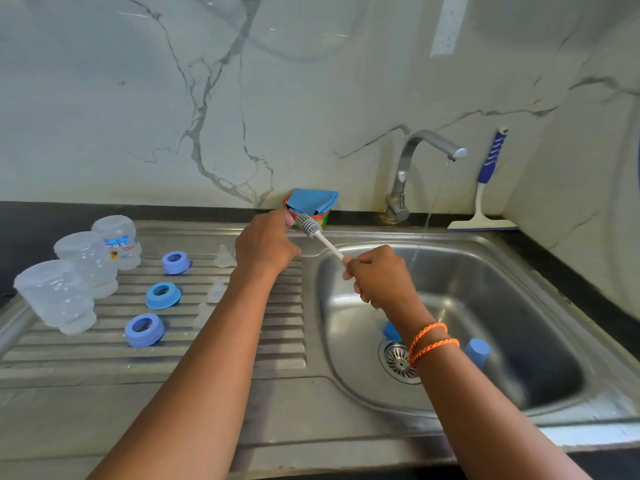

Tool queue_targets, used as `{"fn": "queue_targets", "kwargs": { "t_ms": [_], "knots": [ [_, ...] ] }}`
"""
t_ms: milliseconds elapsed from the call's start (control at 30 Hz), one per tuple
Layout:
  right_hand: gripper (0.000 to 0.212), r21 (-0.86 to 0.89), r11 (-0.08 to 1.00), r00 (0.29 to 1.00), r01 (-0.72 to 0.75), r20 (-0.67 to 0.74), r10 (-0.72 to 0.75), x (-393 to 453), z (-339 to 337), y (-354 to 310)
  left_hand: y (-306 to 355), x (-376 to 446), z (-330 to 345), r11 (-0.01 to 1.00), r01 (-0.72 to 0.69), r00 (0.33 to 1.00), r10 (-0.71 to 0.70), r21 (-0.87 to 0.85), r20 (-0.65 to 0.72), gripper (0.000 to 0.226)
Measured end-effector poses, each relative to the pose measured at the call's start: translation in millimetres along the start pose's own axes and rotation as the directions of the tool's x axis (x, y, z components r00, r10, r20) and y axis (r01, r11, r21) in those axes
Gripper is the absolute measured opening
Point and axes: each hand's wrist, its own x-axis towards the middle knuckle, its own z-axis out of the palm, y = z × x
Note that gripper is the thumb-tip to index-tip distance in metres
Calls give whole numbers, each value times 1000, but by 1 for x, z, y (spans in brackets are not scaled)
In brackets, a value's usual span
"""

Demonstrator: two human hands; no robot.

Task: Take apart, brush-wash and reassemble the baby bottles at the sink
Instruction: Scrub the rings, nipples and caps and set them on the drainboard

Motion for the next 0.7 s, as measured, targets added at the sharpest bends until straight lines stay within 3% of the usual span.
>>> {"fn": "queue_targets", "kwargs": {
  "t_ms": [167,367,533,700],
  "knots": [
    [31,5,998,997,-65,-52,65,6,-52,35,47,3,21,990,-118,982,129,83,-140,43],
    [32,-8,990,986,-137,-98,136,13,-105,79,101,2,67,980,-191,979,186,-52,-80,25],
    [31,-40,989,981,-145,-134,138,16,-134,119,141,-11,119,963,-139,974,175,-232,142,9],
    [33,-209,962,978,-174,-149,144,20,-143,139,159,-25,168,948,-85,897,208,-308,391,9]
  ]
}}
